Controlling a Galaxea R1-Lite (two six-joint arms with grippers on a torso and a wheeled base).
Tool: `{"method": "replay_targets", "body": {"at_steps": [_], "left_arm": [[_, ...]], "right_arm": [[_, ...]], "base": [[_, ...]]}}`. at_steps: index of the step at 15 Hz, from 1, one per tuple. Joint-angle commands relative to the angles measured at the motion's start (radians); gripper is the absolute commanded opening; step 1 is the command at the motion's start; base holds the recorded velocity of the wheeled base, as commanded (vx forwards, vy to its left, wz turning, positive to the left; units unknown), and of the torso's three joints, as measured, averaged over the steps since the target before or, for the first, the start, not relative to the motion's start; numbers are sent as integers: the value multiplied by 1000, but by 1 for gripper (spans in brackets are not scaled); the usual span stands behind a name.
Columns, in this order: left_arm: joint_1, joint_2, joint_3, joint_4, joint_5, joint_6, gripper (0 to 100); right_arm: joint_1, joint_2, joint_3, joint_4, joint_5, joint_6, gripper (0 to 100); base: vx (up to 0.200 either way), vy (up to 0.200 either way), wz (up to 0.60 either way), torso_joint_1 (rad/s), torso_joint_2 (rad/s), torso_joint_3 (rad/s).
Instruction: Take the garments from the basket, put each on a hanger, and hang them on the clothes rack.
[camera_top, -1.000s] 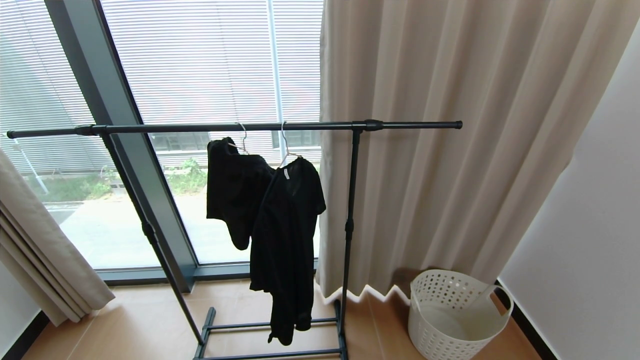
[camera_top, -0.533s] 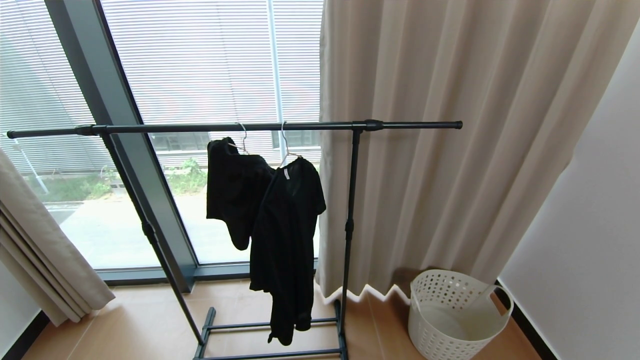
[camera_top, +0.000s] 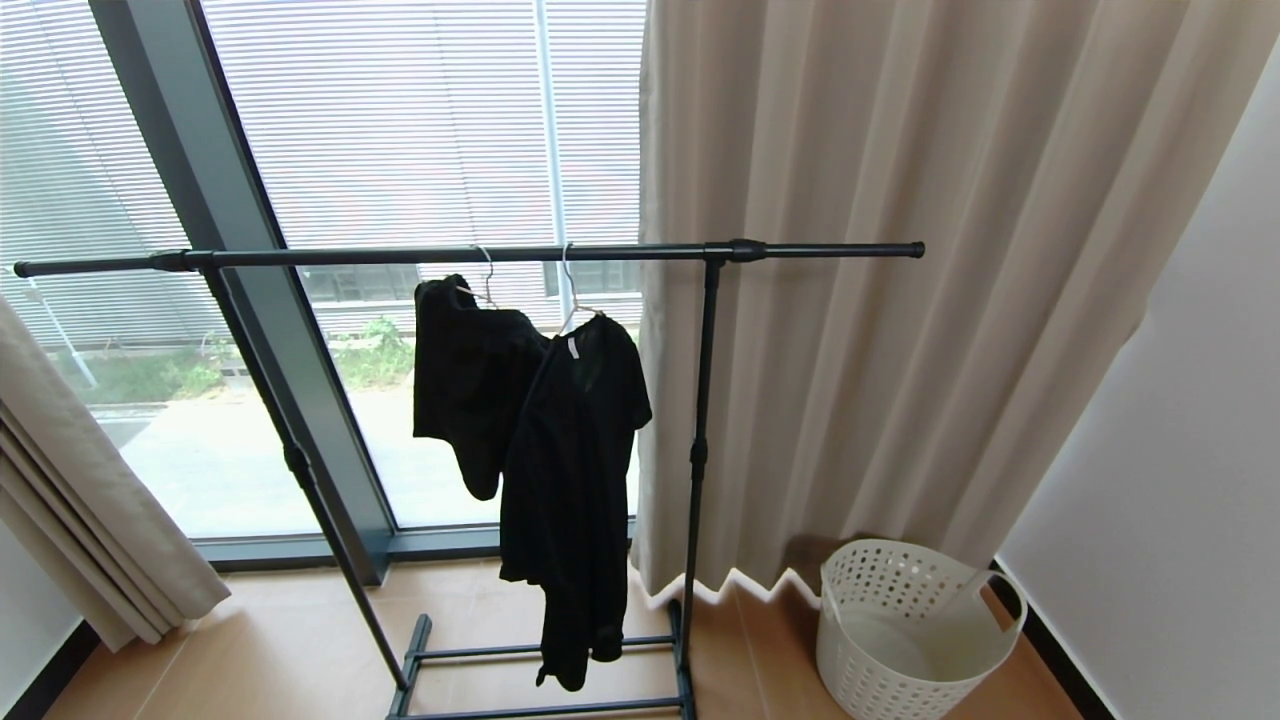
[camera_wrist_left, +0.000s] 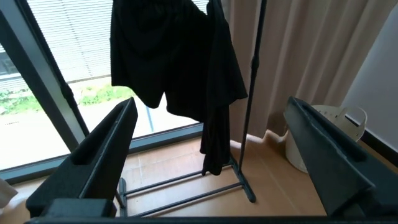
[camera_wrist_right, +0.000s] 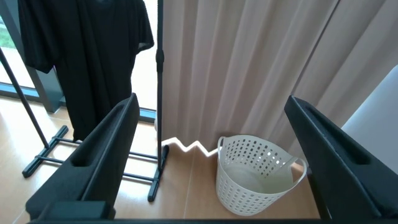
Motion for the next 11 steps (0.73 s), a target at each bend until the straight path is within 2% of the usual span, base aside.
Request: {"method": "replay_targets", "body": {"at_steps": [1, 11], "left_arm": [[0, -11, 0, 0, 0, 0, 100], [0, -11, 0, 0, 0, -2, 100]], "right_arm": [[0, 0, 0, 0, 0, -1, 100], [0, 0, 0, -1, -1, 1, 100]], "base": [[0, 0, 0, 0, 0, 0], [0, 0, 0, 0, 0, 0]]}}
